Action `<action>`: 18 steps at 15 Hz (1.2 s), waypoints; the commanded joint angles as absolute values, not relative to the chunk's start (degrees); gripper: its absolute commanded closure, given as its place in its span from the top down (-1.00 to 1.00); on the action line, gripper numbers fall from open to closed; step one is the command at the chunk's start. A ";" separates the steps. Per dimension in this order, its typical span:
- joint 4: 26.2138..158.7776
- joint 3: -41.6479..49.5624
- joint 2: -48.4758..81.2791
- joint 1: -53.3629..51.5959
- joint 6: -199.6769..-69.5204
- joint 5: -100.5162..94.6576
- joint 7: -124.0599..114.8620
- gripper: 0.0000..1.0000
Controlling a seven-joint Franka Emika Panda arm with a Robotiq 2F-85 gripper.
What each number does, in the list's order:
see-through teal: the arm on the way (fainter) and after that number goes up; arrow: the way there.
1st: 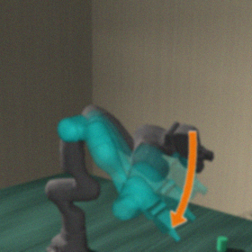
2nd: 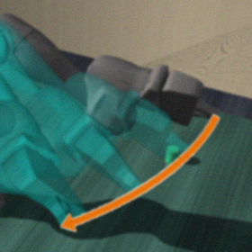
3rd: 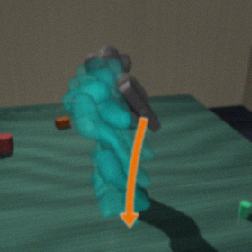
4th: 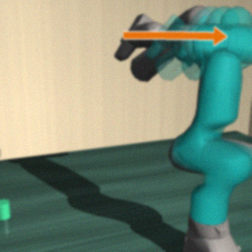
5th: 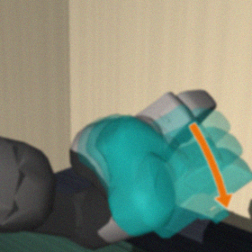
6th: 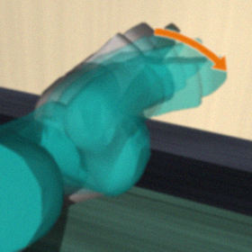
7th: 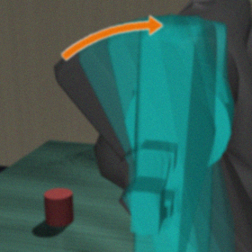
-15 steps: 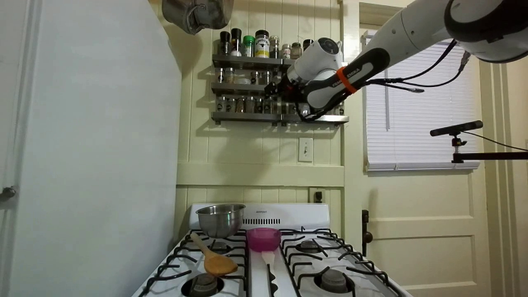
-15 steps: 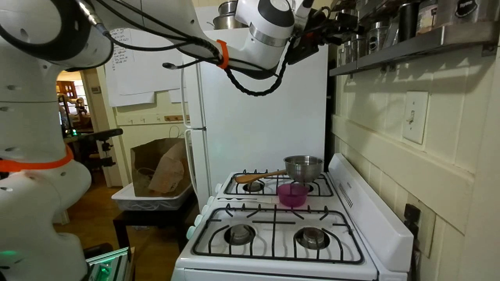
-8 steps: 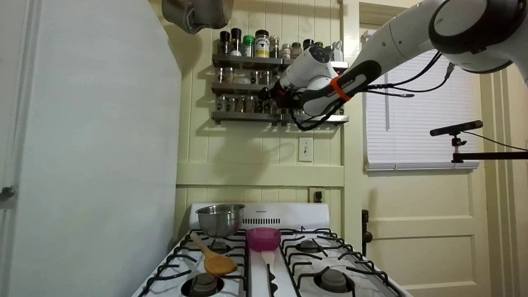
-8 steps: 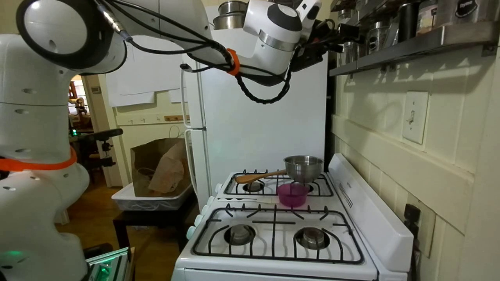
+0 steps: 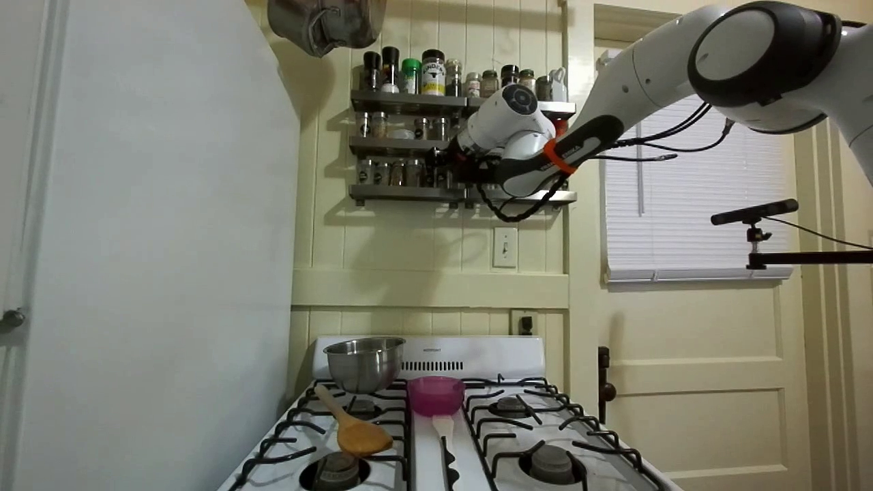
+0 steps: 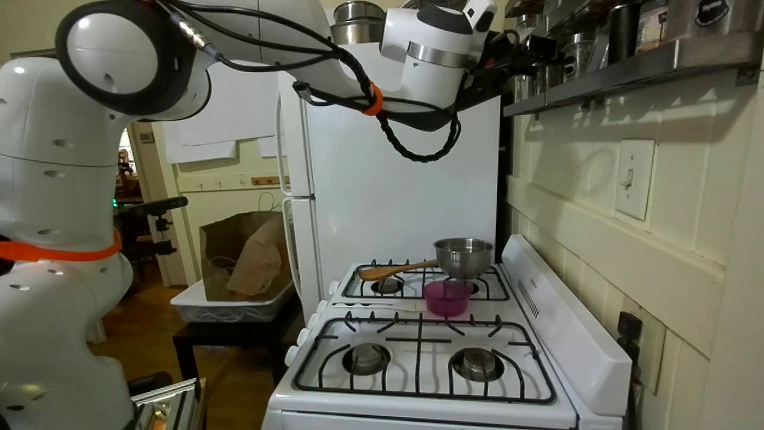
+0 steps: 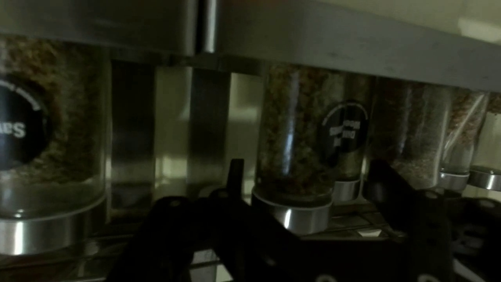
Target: Pick up one spice from the center of the bottom shelf, sprinkle some of its content into the pot and then place the spice back at the center of the bottom shelf
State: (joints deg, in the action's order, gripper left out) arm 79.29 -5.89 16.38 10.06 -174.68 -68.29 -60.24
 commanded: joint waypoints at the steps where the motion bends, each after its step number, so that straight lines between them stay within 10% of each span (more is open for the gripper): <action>1: 77.01 -4.13 18.22 8.42 -175.93 -72.82 -65.03 0.04; 4: 76.51 -3.54 18.50 7.97 -175.88 -75.00 -66.91 -0.51; 18: 80.93 -1.77 12.33 8.17 -181.06 -85.24 -69.70 -0.52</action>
State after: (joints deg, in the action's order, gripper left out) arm 78.78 -2.79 14.78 8.45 -178.39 -80.29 -68.48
